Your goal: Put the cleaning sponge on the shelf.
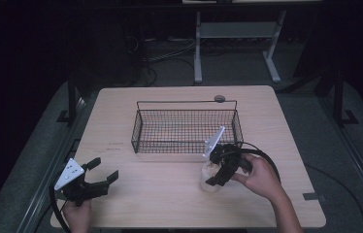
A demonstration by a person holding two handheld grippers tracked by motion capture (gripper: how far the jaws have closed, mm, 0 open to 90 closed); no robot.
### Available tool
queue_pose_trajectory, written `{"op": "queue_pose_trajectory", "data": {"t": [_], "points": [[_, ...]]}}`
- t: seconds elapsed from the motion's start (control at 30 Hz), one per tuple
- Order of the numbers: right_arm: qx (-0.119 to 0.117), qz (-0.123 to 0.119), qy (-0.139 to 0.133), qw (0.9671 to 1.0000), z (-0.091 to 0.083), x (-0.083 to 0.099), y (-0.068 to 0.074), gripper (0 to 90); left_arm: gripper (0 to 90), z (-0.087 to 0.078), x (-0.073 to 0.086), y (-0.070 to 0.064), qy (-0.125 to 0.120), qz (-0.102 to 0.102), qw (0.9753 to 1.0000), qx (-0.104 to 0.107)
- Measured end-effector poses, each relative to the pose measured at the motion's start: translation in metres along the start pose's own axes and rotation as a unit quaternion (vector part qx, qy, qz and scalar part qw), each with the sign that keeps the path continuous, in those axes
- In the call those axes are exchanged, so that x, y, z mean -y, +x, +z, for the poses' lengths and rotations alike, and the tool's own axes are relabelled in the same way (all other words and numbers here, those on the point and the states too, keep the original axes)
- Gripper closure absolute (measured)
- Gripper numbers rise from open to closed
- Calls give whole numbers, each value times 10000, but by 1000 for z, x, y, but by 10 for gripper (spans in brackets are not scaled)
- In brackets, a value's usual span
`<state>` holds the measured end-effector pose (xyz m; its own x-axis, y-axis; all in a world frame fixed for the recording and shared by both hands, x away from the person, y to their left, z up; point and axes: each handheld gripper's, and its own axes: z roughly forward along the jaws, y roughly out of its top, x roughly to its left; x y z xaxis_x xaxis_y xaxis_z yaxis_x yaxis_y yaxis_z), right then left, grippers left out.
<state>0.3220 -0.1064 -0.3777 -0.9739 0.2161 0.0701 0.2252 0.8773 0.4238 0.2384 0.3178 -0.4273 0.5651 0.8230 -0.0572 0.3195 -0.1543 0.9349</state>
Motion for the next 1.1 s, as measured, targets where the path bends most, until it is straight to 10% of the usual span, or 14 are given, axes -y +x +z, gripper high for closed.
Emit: {"op": "queue_pose_trajectory", "data": {"t": [1.1], "points": [[-72,-6,-82,9999,-28,-16,-16,272,138,-1,0,1,-14,-51,10000,-4]]}}
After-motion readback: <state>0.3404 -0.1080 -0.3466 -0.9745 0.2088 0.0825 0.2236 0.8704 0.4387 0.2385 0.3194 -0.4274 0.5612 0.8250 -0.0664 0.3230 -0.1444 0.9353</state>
